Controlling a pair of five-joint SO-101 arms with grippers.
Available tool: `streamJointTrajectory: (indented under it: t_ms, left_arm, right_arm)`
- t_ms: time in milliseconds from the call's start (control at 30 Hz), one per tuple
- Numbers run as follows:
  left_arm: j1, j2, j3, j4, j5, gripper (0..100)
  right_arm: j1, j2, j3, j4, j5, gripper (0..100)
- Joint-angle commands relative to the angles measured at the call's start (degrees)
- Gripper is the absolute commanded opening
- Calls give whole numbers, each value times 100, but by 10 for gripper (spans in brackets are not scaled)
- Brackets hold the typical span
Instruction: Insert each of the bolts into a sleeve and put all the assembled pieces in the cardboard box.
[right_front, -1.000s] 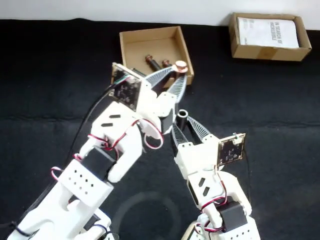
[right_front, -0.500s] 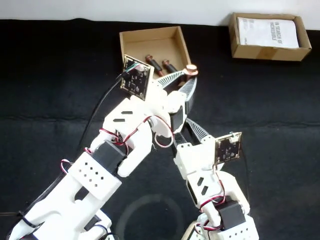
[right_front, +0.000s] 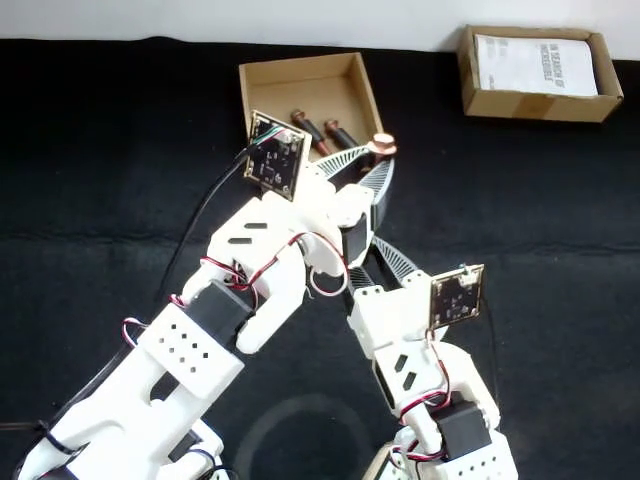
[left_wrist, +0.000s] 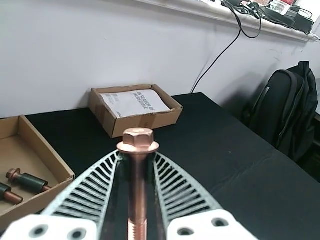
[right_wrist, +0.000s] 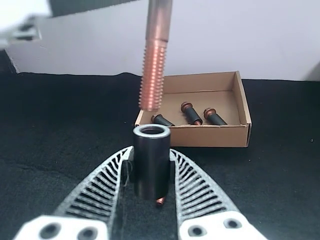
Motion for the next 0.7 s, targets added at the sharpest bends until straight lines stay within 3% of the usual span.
streamJointTrajectory:
  t_ms: [0,667]
  left_arm:
    - [84,-22,4,-79,0,9]
    - [277,-66,690,9,-9,9]
  right_arm:
    - [84,-84,-233,-22,-44,7]
    - [374,-75,-303,-22,-18,7]
